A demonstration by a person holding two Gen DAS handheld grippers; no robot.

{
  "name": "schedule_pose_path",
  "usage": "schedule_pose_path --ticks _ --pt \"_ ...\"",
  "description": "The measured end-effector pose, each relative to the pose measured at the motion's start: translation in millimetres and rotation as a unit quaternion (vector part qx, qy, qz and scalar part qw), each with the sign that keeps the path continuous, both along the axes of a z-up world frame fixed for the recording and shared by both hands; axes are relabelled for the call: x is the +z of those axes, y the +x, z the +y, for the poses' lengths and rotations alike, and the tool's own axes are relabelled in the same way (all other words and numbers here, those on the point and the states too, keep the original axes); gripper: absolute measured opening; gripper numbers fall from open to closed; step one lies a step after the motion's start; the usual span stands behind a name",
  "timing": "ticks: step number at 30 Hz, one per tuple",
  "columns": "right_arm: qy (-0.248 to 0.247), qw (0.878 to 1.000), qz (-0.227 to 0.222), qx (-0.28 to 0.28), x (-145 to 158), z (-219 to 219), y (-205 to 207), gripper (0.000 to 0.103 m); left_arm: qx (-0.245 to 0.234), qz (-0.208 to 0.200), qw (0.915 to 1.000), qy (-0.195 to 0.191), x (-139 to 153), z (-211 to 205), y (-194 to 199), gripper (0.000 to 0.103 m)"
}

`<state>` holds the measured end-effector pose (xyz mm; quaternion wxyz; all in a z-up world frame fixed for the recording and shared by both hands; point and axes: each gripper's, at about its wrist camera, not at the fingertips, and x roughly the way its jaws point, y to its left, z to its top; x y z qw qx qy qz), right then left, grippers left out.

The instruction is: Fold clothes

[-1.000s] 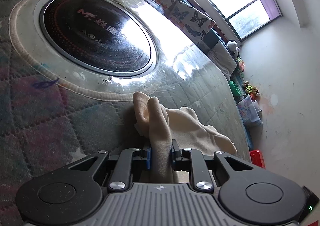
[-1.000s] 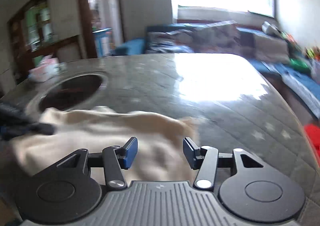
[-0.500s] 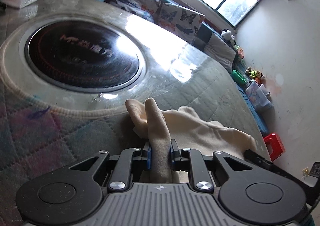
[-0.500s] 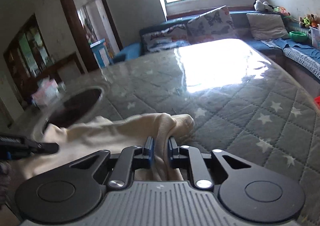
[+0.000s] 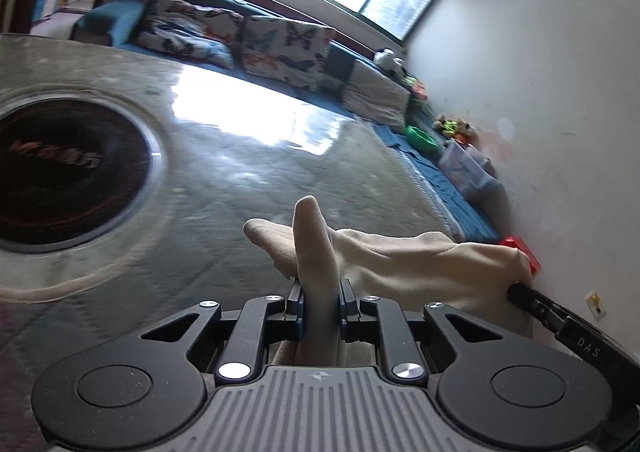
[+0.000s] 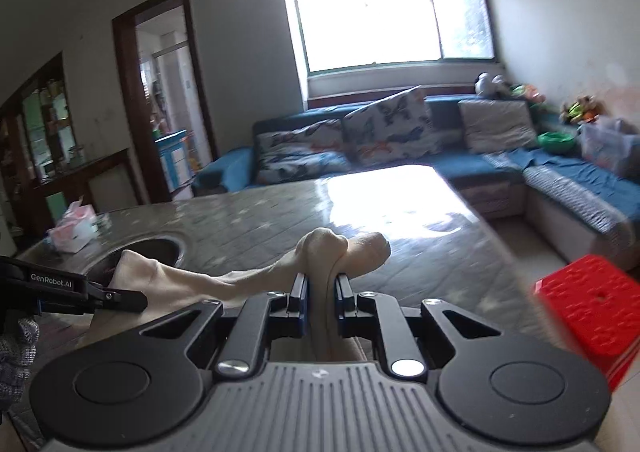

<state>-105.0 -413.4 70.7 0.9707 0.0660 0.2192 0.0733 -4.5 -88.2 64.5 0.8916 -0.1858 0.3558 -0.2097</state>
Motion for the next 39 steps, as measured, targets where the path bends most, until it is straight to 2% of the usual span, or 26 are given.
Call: schedule_pose_path --ticks 8,18,28,39 --pt "-0.019 0.998 -0.014 -0.052 11.1 -35.2 -12.9 0.012 -0.040 -0.017 0.9989 0.018 4.8 -47.6 9.7 0.017" --pt "-0.021 0.996 -0.003 -0.083 -2.4 -57.4 -7.3 0.012 -0.062 -0.017 0.9961 0.060 -4.7 -81.6 18.7 0.017" --pt "-0.019 0.994 0.019 -0.104 -23.3 -68.1 5.8 0.012 -0.072 -0.016 0.9925 0.098 -16.9 -100.6 23.4 0.017" --pt "-0.027 0.991 0.056 -0.121 -50.1 -75.5 17.5 0.013 -0.071 -0.010 0.9903 0.119 -28.6 -105.4 28.1 0.018"
